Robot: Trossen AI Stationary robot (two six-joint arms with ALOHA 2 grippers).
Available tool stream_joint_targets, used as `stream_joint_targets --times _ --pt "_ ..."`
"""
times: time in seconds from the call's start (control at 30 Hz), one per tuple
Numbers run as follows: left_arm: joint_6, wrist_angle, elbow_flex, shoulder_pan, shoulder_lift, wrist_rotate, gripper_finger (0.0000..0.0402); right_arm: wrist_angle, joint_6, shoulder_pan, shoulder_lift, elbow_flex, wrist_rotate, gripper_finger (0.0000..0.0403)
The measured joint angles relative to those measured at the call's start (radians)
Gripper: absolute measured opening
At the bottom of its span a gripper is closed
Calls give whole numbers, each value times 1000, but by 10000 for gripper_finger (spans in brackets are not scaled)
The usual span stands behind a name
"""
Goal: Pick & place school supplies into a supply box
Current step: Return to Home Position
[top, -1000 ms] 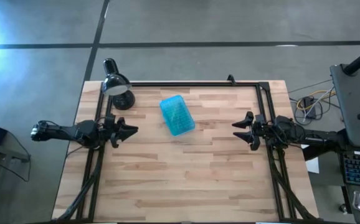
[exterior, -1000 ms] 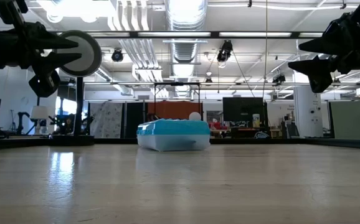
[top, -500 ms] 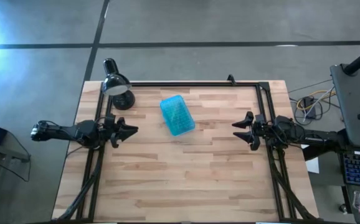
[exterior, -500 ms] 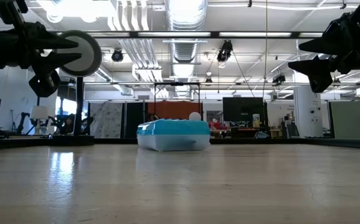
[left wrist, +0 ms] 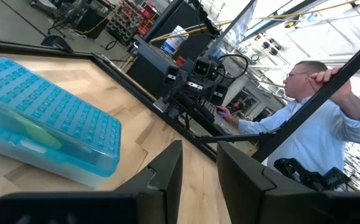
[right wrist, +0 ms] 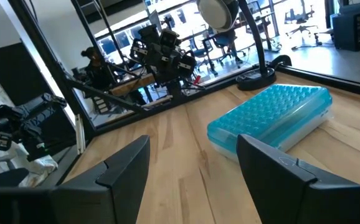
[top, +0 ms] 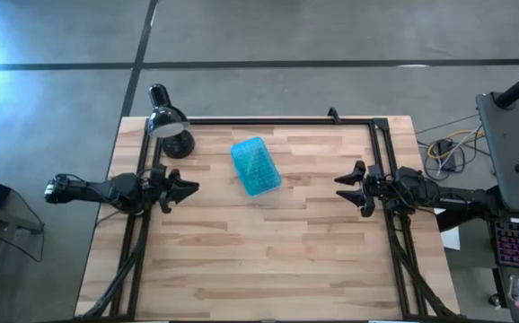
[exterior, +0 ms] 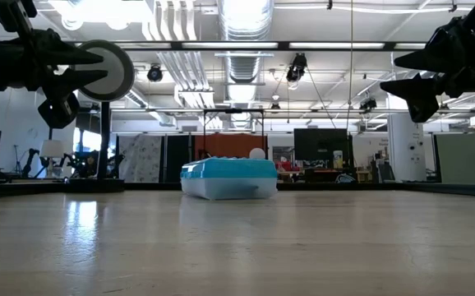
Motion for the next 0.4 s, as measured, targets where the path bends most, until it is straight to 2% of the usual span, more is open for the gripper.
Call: stream_joint_targets --times 0.4 --pt "0 0 0 0 0 0 83 0 0 0 0 0 0 231"
